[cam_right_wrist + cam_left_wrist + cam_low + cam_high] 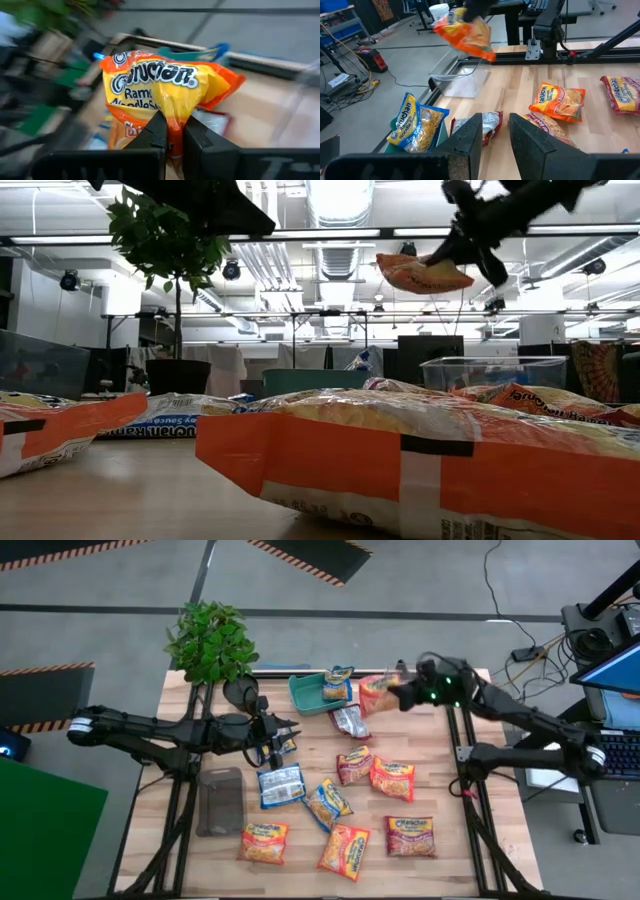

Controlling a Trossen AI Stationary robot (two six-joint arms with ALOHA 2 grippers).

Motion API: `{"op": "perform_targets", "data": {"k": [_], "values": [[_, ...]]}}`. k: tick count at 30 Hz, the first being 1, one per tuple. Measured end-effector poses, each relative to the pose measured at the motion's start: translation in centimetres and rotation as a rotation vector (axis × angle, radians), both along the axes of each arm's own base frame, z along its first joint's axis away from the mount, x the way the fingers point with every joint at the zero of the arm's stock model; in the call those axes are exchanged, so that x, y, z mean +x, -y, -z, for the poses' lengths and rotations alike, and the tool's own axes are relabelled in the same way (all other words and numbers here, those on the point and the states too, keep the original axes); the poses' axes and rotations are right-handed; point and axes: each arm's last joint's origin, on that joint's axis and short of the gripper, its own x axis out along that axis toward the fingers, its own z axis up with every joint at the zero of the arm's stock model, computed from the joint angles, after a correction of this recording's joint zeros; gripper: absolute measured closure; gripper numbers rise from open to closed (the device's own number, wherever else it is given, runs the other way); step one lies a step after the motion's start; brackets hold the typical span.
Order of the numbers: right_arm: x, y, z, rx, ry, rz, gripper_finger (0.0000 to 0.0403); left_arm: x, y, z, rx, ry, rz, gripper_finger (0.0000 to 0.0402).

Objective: Sort Maruchan noodles
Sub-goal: Put the top orange noodle pack into the transparent bin

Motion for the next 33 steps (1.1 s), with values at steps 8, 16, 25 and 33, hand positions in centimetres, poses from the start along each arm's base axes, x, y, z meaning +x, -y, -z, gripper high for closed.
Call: {"op": "perform_targets", "data": {"k": [8, 16, 25, 33], "values": [[1.4, 4.8, -3.5, 0.008, -0.700, 0.327, 0.0390, 0.0, 0.0, 0.0, 0.000, -0.003, 0.000, 0.0322], [1.4, 11.3, -1.3, 0.159, -1.268, 0.494, 0.0390, 0.0, 0.0, 0.1, 0.000, -0.011, 0.000, 0.0322], [1.7, 15.8, 4.3, 0.284, -1.467, 0.435, 0.0390, -0.1, 0.0, 0.4, 0.001, -0.040, 0.000, 0.0322], [2.4, 17.0, 7.0, 0.316, -1.552, 0.383, 0.0390, -0.1, 0.0, 0.5, 0.002, -0.050, 0.000, 0.0322]]}}
